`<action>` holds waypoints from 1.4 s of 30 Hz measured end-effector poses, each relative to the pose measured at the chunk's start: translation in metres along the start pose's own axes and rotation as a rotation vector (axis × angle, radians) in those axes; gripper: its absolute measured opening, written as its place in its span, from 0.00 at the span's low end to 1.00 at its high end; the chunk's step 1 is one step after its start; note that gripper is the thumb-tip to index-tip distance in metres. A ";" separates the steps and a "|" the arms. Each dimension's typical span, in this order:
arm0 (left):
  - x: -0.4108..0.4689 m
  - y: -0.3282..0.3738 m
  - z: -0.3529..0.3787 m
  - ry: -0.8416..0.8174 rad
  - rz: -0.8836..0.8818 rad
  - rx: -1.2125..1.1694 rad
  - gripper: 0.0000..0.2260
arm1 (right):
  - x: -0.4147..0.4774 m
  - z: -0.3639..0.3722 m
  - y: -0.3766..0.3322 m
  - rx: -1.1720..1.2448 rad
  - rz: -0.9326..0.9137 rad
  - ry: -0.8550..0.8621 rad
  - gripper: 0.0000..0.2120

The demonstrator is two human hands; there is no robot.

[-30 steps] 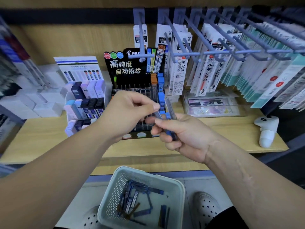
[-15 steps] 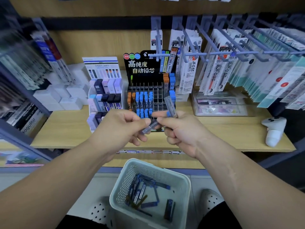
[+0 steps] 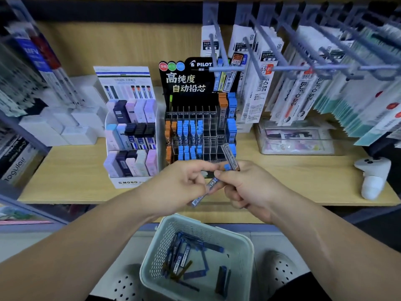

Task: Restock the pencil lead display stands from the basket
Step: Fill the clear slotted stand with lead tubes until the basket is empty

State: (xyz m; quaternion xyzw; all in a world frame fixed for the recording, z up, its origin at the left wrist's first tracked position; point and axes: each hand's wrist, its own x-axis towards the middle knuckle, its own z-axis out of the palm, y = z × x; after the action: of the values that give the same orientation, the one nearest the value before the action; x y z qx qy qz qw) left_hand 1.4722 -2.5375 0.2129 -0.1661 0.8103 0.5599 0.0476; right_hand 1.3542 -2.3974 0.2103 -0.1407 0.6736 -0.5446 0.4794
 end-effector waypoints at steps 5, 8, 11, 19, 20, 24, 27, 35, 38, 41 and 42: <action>0.012 -0.008 -0.006 -0.109 0.042 0.135 0.20 | 0.009 -0.006 0.001 0.068 0.064 0.025 0.10; 0.019 -0.011 -0.010 -0.115 0.037 0.125 0.16 | 0.010 -0.007 -0.003 0.125 0.070 0.034 0.11; 0.024 -0.013 -0.017 -0.124 0.016 0.094 0.15 | 0.011 -0.008 -0.007 0.155 0.068 0.039 0.11; 0.030 -0.009 -0.041 -0.003 -0.022 -0.081 0.11 | 0.010 -0.022 -0.011 0.145 0.013 0.064 0.13; 0.031 -0.009 -0.043 0.084 -0.021 -0.110 0.10 | 0.010 -0.026 -0.012 0.148 0.008 0.077 0.13; 0.037 -0.008 -0.044 0.319 0.059 -0.127 0.13 | 0.009 -0.032 -0.012 0.153 -0.017 0.073 0.12; 0.042 -0.010 -0.042 0.315 0.120 -0.016 0.15 | 0.007 -0.030 -0.012 0.138 -0.026 0.062 0.12; 0.055 -0.022 -0.031 0.500 0.246 0.135 0.07 | 0.005 -0.030 -0.008 0.128 -0.031 0.060 0.11; 0.060 -0.024 -0.028 0.500 0.243 0.167 0.07 | 0.005 -0.030 -0.008 0.147 -0.033 0.067 0.10; 0.064 -0.021 -0.030 0.505 0.251 0.219 0.08 | 0.005 -0.031 -0.007 0.157 -0.035 0.071 0.10; 0.066 -0.020 -0.031 0.498 0.256 0.244 0.07 | 0.005 -0.032 -0.007 0.158 -0.035 0.073 0.10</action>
State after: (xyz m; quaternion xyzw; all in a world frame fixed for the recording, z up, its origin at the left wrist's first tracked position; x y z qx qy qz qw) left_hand 1.4205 -2.5871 0.1893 -0.1879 0.8727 0.4018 -0.2041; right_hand 1.3233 -2.3844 0.2122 -0.0943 0.6430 -0.6090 0.4547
